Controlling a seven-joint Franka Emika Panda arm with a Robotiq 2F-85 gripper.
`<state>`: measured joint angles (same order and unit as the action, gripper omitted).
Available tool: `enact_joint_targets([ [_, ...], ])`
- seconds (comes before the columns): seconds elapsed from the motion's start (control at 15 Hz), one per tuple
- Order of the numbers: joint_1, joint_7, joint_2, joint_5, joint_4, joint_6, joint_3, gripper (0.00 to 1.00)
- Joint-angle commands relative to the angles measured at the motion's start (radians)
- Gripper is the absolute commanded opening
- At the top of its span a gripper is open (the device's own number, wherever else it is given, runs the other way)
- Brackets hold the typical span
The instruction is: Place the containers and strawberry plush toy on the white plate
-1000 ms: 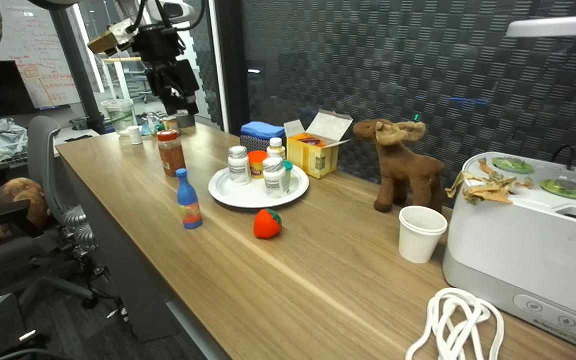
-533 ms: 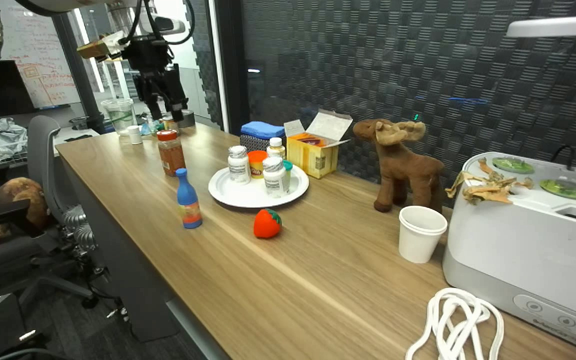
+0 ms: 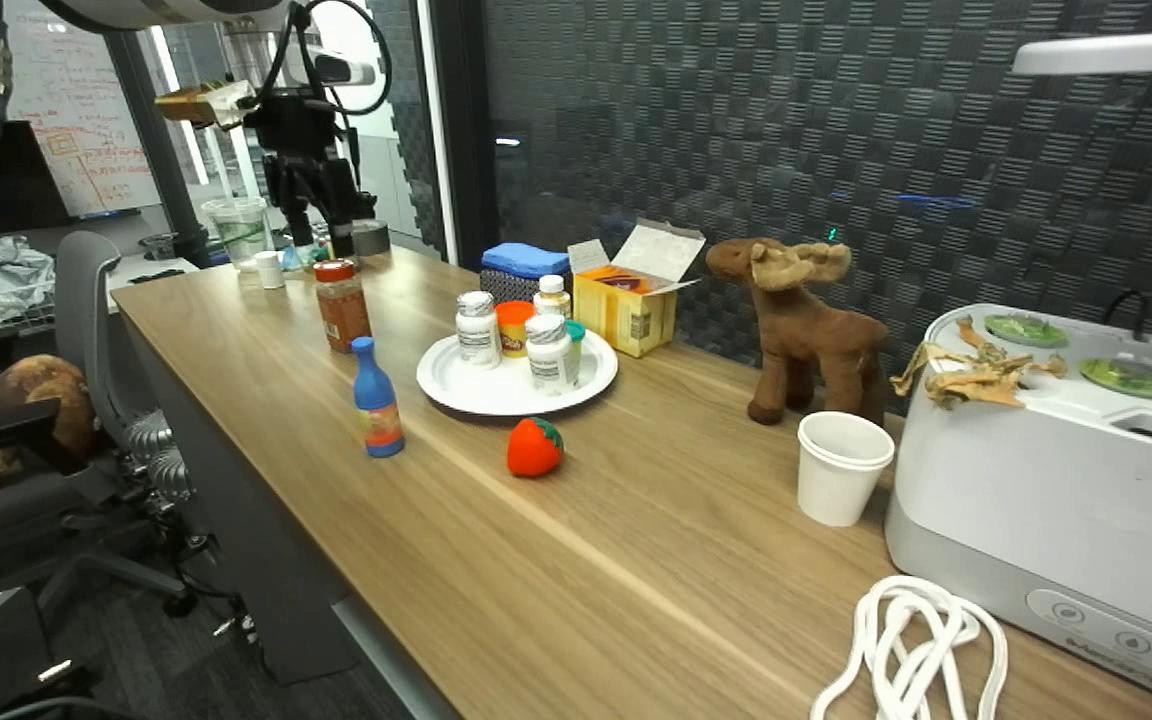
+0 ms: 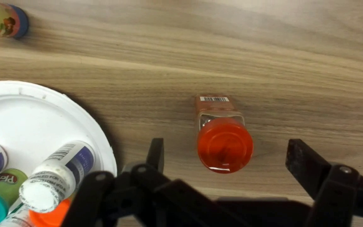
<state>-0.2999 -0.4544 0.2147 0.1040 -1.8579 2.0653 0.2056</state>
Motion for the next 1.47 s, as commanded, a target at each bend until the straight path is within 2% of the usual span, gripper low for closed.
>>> enact_joint_targets([
  [0.0, 0.007, 0.040, 0.018, -0.052, 0.024, -0.002, 0.000, 1.00],
  [0.4, 0.010, 0.058, 0.028, -0.069, 0.021, 0.015, -0.003, 1.00],
  [0.47, 0.010, 0.061, 0.030, -0.067, 0.021, 0.011, -0.004, 0.75],
  [0.53, 0.009, 0.065, 0.031, -0.064, 0.021, 0.010, -0.004, 0.72],
  [0.93, 0.008, 0.087, 0.037, -0.059, 0.018, 0.013, -0.003, 0.26],
  [1.0, 0.008, 0.090, 0.038, -0.061, 0.018, 0.013, -0.003, 0.23],
  [1.4, 0.010, 0.099, 0.034, -0.062, 0.018, 0.010, -0.004, 0.23],
])
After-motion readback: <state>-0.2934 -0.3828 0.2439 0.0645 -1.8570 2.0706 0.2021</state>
